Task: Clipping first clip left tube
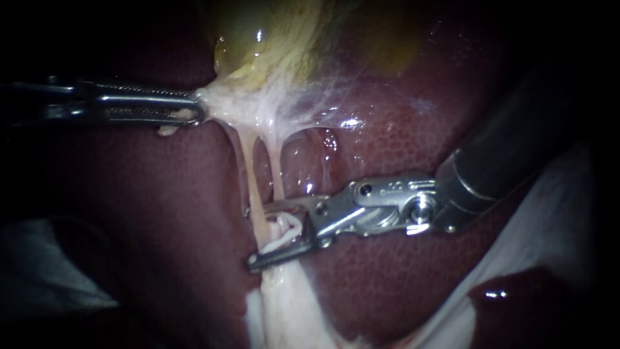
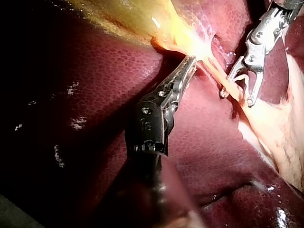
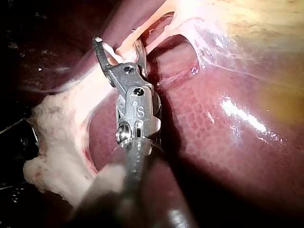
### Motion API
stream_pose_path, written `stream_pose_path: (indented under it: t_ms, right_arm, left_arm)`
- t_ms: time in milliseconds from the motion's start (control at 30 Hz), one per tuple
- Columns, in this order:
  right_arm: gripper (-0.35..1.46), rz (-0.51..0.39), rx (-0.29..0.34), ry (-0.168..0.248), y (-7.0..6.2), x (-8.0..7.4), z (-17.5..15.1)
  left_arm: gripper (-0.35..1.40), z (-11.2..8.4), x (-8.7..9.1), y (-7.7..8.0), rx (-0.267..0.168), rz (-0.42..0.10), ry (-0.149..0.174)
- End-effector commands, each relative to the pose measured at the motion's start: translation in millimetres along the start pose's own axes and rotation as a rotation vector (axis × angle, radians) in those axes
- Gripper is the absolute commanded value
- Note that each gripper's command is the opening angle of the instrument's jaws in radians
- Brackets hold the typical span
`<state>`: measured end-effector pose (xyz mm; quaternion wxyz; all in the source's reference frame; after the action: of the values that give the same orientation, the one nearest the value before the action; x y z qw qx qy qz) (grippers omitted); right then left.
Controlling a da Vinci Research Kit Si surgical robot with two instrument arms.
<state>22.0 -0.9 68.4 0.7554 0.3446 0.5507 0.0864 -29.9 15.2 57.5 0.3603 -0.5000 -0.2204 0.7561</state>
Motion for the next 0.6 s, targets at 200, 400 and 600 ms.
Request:
stream_pose_path:
  t_ms: [200,400,600]
  right_arm:
    - [0.46,-0.008,0.038,0.02,-2.1,1.1,0.7]
    - [0.37,-0.013,0.066,0.027,-3.3,2.0,1.2]
    - [0.03,-0.013,0.069,0.027,-3.1,1.9,1.1]
  left_arm:
    - [-0.35,0.0,0.0,0.0,0.0,0.0,0.0]
    - [-0.35,0.0,0.0,0.0,0.0,0.0,0.0]
    - [-0.35,0.0,0.0,0.0,0.0,0.0,0.0]
